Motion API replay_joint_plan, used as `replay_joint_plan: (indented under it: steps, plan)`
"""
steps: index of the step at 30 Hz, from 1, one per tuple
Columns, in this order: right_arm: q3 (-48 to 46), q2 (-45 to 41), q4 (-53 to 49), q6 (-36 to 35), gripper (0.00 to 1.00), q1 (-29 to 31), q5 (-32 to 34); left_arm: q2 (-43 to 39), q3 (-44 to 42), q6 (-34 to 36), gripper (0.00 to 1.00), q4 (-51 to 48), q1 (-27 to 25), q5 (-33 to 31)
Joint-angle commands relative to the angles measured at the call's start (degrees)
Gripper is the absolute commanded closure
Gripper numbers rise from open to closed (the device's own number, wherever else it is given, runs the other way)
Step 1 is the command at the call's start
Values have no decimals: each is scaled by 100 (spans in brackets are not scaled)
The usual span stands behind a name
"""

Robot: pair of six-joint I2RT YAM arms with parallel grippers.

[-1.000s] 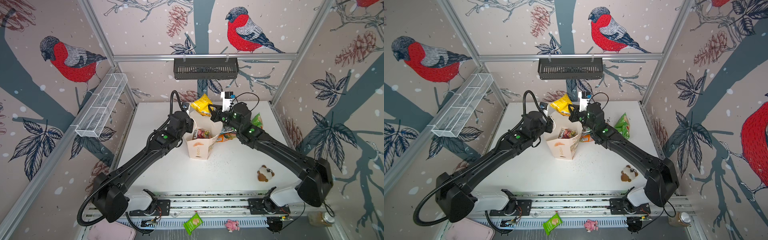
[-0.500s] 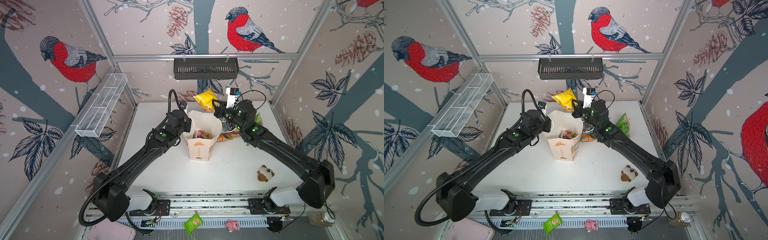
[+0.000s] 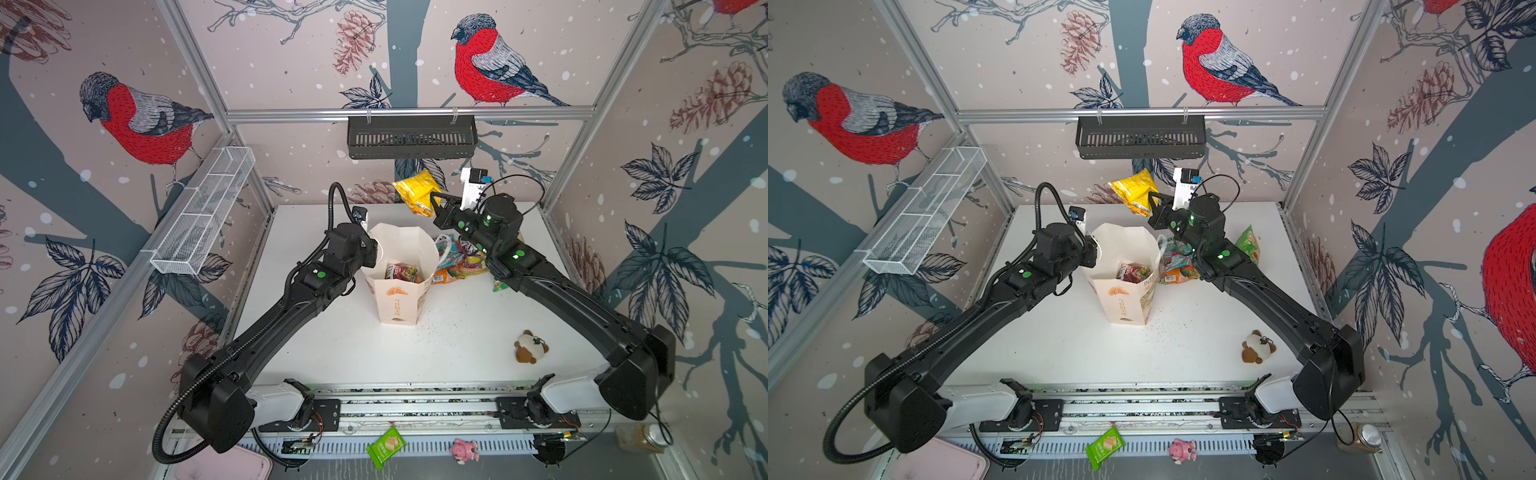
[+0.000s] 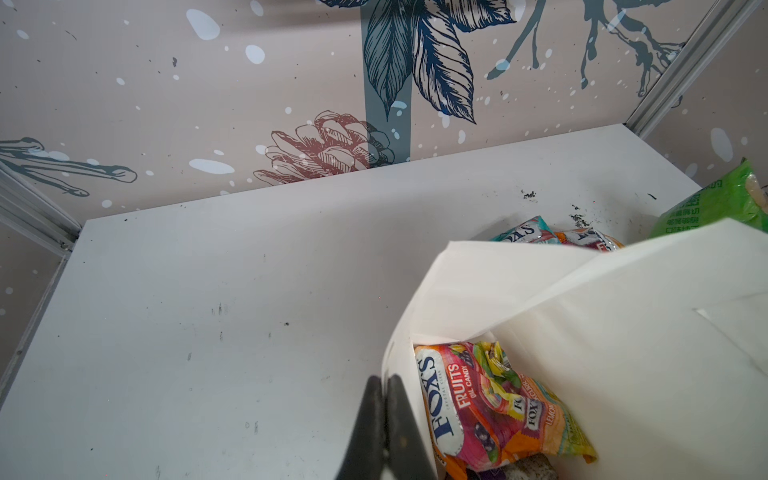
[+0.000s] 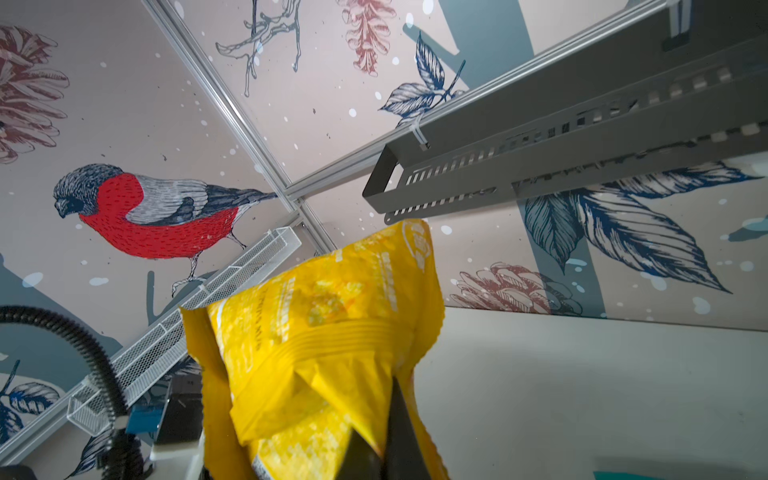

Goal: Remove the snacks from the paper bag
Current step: 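Carry the yellow pack over the snack pile with the right gripper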

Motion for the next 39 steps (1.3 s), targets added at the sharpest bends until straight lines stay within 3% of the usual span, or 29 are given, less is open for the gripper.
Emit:
replay_joint_plan:
  steps: [1,10,25,33,39]
  plan:
    - [194,2,-66,-58,100,-46,76,-94,-42,-141,100,217,102,46]
    - [597,378,-86,-193,100,-193,70,-211,-139,-128,100,226,179,-70]
    - [-284,-385,-983,-239,100,-1597,755,-275,-104,-198,100,111,576,41]
    - [-789,-627,-1527,-539,100,-1684,1087,-171,-66,21,100,58,662,-179]
    - [-938,-238,-2002,-694,100,-1672,1046,-247,-110,58,100,103,675,-353]
